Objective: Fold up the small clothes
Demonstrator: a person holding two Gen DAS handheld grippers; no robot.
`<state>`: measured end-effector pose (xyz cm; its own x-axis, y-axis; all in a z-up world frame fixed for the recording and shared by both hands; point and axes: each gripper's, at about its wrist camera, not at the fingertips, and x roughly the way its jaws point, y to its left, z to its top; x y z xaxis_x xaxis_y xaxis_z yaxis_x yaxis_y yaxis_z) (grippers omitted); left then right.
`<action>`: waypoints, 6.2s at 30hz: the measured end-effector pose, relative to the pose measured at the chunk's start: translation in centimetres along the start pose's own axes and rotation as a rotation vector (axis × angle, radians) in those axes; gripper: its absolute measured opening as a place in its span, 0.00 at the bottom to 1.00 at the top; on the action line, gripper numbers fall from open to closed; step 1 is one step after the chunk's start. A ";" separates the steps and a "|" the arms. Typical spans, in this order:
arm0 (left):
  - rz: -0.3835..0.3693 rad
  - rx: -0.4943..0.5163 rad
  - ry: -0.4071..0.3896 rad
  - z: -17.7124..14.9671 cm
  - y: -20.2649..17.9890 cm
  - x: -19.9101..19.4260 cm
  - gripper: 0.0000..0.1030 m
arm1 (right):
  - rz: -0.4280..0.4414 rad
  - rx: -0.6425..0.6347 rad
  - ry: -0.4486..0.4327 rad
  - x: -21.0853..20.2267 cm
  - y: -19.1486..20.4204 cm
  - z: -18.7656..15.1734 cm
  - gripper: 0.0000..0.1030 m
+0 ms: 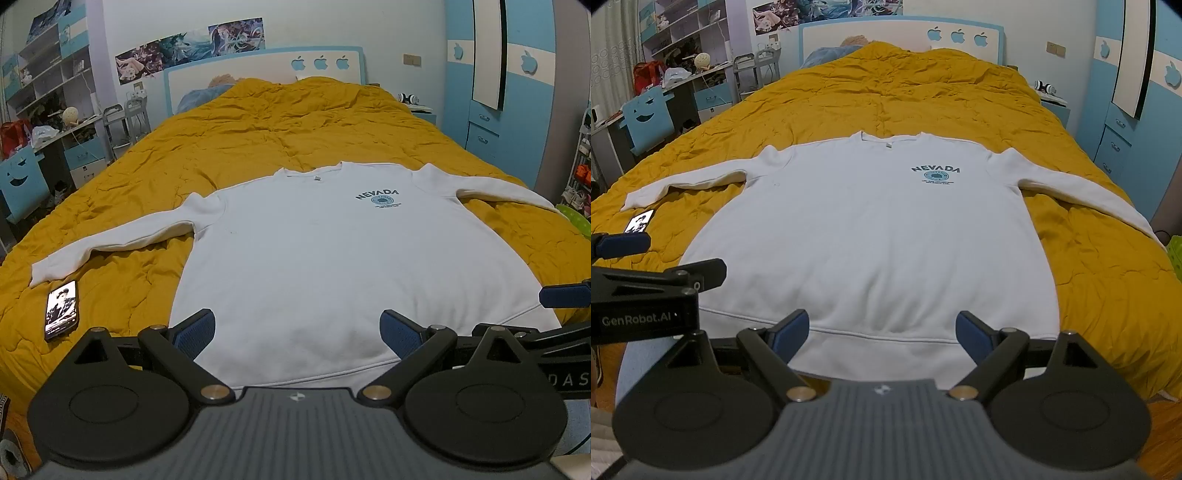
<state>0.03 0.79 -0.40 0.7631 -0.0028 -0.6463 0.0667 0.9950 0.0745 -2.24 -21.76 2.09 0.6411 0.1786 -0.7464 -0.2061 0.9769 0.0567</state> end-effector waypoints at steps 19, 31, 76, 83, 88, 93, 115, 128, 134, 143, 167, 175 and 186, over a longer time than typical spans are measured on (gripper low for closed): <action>0.001 0.001 0.001 0.0 0.1 0.0 1.00 | -0.001 -0.001 0.001 0.0 0.0 0.0 0.80; 0.001 -0.017 -0.007 0.8 1.4 1.2 1.00 | 0.003 -0.017 -0.041 0.9 -0.6 0.9 0.80; 0.309 -1.090 -0.031 -1.1 47.5 18.7 0.14 | 0.001 -0.005 -0.077 21.7 -2.1 18.3 0.73; 0.268 -0.928 -0.191 5.5 43.4 14.6 0.06 | -0.004 -0.002 -0.073 22.2 -2.3 18.7 0.67; 0.141 -0.725 -0.328 15.3 35.6 11.0 0.06 | 0.001 0.032 -0.075 21.8 -4.0 18.8 0.52; -0.059 -0.555 -0.415 24.3 26.0 8.6 0.06 | 0.009 0.048 -0.111 20.8 -6.2 18.9 0.50; -0.528 -0.432 0.082 21.2 -2.8 27.8 0.06 | -0.035 0.198 -0.122 20.8 -16.6 15.9 0.50; -0.635 -0.260 0.233 15.7 -1.4 26.4 0.69 | -0.043 0.200 -0.084 23.6 -17.5 16.1 0.50; -0.416 -0.269 0.157 14.7 6.0 24.4 0.70 | 0.051 0.089 -0.082 25.6 -14.0 18.0 0.54; -0.117 -0.422 0.131 13.7 16.3 27.0 0.70 | 0.050 -0.120 -0.048 32.3 -6.4 21.3 0.61; -0.205 -0.709 0.181 11.4 20.7 34.2 0.21 | -0.035 0.337 0.022 32.8 -22.0 20.3 0.30; -0.192 -0.726 0.144 12.1 20.0 35.5 0.07 | -0.014 0.373 0.057 38.0 -21.5 21.8 0.00; -0.119 -0.685 0.136 12.0 19.8 35.4 0.07 | -0.051 0.308 0.019 37.6 -22.2 22.2 0.00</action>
<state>36.07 19.15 -12.64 0.6857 -0.1470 -0.7129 -0.3092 0.8278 -0.4681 42.81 -34.10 -12.53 0.6300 0.1287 -0.7659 0.0618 0.9747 0.2146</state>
